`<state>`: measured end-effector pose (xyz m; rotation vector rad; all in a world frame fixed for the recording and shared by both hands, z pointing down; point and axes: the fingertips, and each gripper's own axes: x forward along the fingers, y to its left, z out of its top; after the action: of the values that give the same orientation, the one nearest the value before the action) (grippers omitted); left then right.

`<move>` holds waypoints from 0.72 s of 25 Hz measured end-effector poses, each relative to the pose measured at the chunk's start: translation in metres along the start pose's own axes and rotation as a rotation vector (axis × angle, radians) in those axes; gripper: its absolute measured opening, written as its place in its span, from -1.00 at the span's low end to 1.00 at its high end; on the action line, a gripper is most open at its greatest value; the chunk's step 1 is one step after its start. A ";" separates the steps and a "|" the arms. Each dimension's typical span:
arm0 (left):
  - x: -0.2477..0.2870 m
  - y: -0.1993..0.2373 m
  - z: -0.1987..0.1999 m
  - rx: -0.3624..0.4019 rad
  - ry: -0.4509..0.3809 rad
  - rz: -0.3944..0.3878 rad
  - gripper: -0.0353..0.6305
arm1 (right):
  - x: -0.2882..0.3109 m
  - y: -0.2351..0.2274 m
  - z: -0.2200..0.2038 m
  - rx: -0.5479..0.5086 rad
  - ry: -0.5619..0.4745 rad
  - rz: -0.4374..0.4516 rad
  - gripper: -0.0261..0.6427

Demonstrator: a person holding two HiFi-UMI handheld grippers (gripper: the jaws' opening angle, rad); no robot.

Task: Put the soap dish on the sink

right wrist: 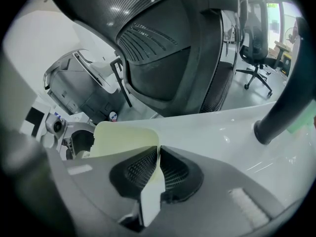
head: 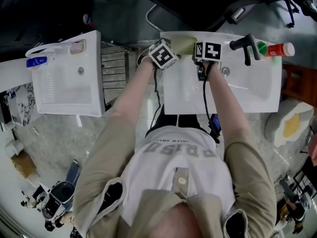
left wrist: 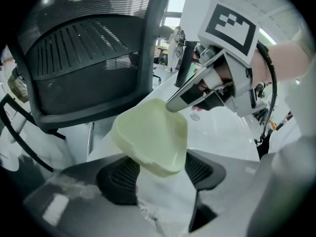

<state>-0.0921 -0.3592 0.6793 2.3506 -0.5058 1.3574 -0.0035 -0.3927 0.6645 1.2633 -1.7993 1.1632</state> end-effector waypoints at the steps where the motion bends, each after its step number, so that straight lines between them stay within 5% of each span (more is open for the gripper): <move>1: -0.003 0.003 0.002 0.007 -0.001 0.011 0.00 | 0.001 0.000 0.000 0.007 0.002 0.000 -0.85; 7: -0.003 -0.010 0.008 -0.075 -0.025 -0.101 0.00 | 0.005 -0.003 -0.005 0.066 0.012 0.011 -0.85; 18: -0.007 -0.014 0.004 -0.090 0.007 -0.136 0.00 | 0.006 -0.003 -0.006 0.054 0.017 0.001 -0.85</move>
<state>-0.0859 -0.3481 0.6695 2.2625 -0.3890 1.2546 -0.0029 -0.3904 0.6732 1.2793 -1.7679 1.2268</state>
